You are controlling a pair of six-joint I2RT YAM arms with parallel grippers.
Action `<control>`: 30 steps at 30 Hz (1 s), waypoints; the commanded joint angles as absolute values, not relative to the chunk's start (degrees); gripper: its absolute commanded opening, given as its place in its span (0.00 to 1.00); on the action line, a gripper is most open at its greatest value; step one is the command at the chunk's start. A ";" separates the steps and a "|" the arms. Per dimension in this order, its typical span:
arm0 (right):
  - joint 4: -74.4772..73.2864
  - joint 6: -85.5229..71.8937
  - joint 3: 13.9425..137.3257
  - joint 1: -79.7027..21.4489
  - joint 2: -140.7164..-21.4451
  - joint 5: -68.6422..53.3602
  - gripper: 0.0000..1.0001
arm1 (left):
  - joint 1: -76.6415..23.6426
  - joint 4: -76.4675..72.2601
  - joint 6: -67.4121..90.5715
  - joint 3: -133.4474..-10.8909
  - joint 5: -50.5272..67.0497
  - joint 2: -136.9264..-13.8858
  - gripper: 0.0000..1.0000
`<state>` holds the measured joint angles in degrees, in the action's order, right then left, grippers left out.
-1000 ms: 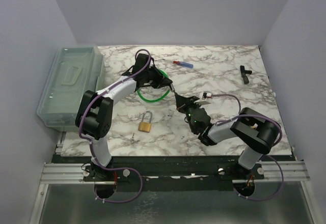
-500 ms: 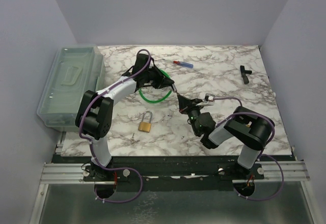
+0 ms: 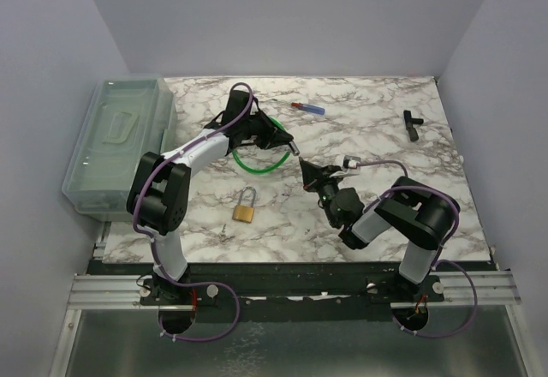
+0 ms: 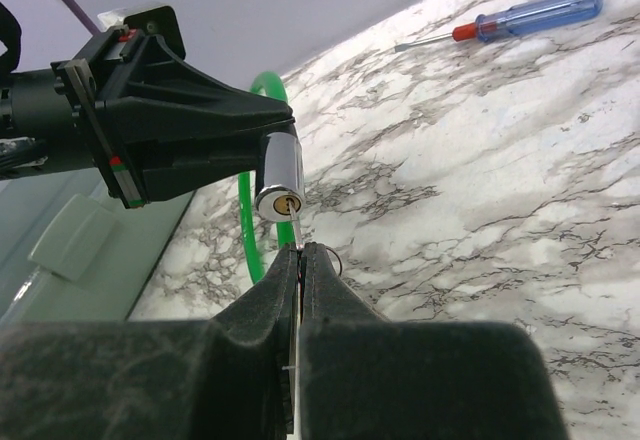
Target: Unlock with the key
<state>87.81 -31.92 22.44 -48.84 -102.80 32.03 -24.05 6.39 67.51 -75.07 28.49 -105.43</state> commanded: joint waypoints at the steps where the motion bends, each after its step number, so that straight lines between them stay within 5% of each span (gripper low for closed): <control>1: 101.10 -32.70 22.76 -48.10 -104.41 32.17 0.00 | -25.30 3.66 70.71 -73.48 38.85 -104.75 0.00; 22: 99.45 -26.65 26.10 -47.51 -103.11 31.16 0.00 | -25.86 2.53 70.41 -73.46 39.58 -104.24 0.00; 30: 90.49 -37.95 26.28 -45.26 -99.95 28.54 0.00 | -26.41 2.20 69.13 -73.91 39.55 -103.23 0.00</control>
<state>87.55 -31.05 24.27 -47.35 -102.21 30.70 -23.75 1.37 69.38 -73.58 30.59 -105.43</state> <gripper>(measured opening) 0.011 0.116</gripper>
